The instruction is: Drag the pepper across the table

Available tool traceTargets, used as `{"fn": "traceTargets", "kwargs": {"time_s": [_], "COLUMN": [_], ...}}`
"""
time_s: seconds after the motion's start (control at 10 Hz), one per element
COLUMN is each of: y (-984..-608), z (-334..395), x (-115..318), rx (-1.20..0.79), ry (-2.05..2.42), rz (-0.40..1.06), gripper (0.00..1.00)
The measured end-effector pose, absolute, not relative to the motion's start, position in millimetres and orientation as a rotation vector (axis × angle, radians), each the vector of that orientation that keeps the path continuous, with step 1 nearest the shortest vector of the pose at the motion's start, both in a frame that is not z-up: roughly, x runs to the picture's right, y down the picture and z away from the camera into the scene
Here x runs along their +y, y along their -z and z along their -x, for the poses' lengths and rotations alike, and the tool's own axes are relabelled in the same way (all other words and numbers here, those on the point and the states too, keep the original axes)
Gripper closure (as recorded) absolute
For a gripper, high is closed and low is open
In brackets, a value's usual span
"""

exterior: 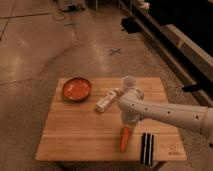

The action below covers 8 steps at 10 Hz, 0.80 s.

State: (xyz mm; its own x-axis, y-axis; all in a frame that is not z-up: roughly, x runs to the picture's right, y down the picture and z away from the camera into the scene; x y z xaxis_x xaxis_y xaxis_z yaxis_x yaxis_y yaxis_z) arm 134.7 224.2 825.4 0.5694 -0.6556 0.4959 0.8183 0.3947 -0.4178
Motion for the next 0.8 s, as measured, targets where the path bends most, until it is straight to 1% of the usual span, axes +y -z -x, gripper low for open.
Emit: {"fn": "traceTargets", "kwargs": {"time_s": [0.8], "y": [-847.1], "z": [-121.9], "x": [195.5], "rx": [-0.240], "ry": [0.992], "rz": [0.625], "gripper": [1.00]}}
